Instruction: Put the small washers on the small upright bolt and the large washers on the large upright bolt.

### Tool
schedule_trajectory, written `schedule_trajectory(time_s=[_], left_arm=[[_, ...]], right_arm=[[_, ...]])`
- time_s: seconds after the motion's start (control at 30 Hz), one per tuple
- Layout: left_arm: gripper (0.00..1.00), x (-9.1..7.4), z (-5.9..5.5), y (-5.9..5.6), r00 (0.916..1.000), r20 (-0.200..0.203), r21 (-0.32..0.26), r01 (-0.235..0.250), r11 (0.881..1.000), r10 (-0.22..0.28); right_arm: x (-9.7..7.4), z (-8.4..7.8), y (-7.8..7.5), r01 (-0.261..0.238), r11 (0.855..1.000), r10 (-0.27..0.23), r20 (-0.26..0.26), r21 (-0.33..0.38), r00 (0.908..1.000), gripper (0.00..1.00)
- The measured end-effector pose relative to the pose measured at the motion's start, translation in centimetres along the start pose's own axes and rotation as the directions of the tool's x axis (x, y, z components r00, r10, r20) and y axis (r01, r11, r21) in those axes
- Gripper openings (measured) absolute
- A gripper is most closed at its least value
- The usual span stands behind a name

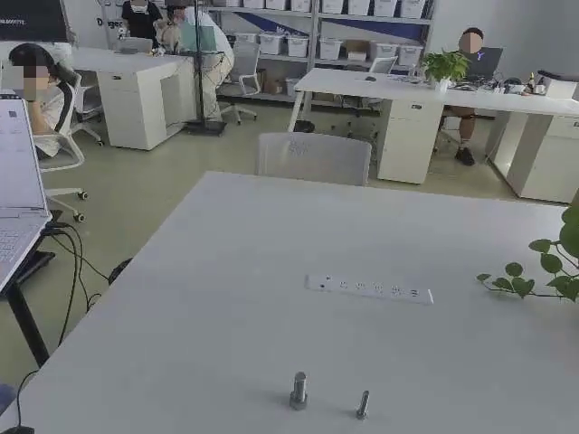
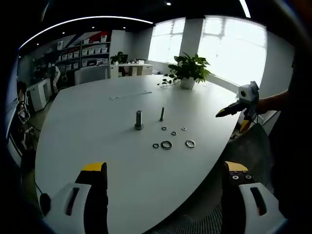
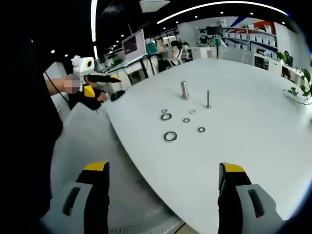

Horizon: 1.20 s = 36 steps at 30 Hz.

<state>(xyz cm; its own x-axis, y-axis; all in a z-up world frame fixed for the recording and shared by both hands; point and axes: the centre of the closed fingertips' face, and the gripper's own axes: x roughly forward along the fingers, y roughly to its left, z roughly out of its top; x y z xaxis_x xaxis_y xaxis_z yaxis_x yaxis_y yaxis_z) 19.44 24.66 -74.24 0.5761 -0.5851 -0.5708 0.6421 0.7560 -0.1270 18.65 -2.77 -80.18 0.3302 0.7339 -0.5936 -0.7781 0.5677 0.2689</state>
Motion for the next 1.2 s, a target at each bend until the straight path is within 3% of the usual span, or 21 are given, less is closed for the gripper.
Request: schedule_trajectory(time_s=[0.47, 0.83, 0.97, 1.07, 1.2], left_arm=[[0.95, 0.2, 0.0, 0.2, 0.9998, -0.013, 0.023, -0.011, 1.000, 0.012], [0.95, 0.7, -0.3, -0.6, 0.9997, -0.023, 0.036, 0.012, 0.999, -0.011], [0.96, 0.8, -0.3, -0.2, 0.9995, -0.029, 0.038, 0.012, 0.999, -0.010], [0.96, 0.8, 0.1, 0.1, 0.9999, -0.011, 0.018, 0.011, 1.000, -0.011], [0.96, 0.9, -0.3, 0.5, 0.9987, -0.052, 0.069, 0.002, 0.998, 0.002]], right_arm=[[-0.2, 0.4, 0.3, -0.007, 1.000, 0.007, 0.006, -0.002, 1.0000, 0.89], [0.4, 0.2, 0.2, -0.007, 0.999, 0.005, -0.058, -0.037, 0.9983, 0.87], [0.8, 0.6, 0.3, -0.015, 0.999, 0.013, -0.066, -0.031, 0.9977, 0.87], [1.3, 1.5, 0.4, -0.022, 0.999, 0.020, -0.060, -0.036, 0.9980, 0.86], [2.0, 1.9, 0.3, -0.025, 0.998, 0.021, -0.079, -0.056, 0.9967, 0.84]])
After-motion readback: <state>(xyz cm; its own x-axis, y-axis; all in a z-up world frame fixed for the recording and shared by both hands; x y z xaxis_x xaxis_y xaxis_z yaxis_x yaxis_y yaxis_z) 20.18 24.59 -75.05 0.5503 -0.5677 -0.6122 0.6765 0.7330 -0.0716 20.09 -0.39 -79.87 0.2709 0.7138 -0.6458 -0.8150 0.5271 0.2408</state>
